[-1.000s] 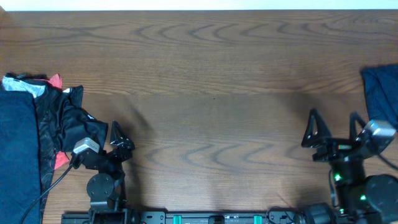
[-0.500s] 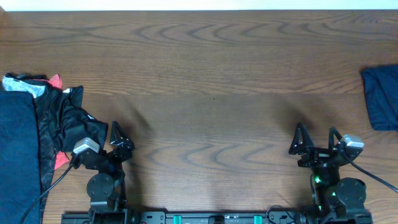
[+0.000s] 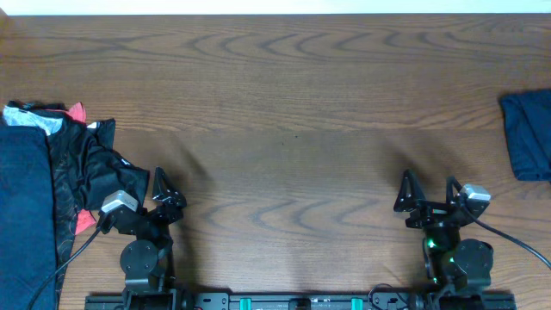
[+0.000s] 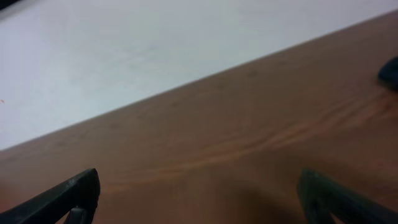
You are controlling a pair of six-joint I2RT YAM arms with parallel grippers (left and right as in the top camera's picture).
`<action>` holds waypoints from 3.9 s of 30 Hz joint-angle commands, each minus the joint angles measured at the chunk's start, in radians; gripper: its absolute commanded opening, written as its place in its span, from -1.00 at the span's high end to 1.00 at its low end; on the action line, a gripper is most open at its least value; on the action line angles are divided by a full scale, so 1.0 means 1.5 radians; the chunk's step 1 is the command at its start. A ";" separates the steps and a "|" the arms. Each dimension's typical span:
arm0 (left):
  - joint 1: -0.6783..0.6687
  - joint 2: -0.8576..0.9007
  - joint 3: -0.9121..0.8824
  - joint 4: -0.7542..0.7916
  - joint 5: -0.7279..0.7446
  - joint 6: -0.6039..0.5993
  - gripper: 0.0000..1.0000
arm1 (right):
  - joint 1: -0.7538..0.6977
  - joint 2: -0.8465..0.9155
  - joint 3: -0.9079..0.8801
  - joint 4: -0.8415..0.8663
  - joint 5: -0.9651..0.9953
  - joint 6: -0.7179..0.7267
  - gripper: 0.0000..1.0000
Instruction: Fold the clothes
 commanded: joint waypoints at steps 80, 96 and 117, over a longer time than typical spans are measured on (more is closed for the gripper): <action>0.002 -0.004 -0.014 -0.023 -0.007 0.009 -0.61 | -0.024 -0.006 -0.022 0.019 -0.060 -0.256 -0.98; 0.002 -0.004 -0.014 -0.023 -0.007 0.009 -0.61 | -0.024 -0.006 -0.022 0.019 -0.060 -0.256 -0.98; 0.002 -0.004 -0.014 -0.023 -0.007 0.009 -0.61 | -0.024 -0.006 -0.022 0.019 -0.060 -0.256 -0.98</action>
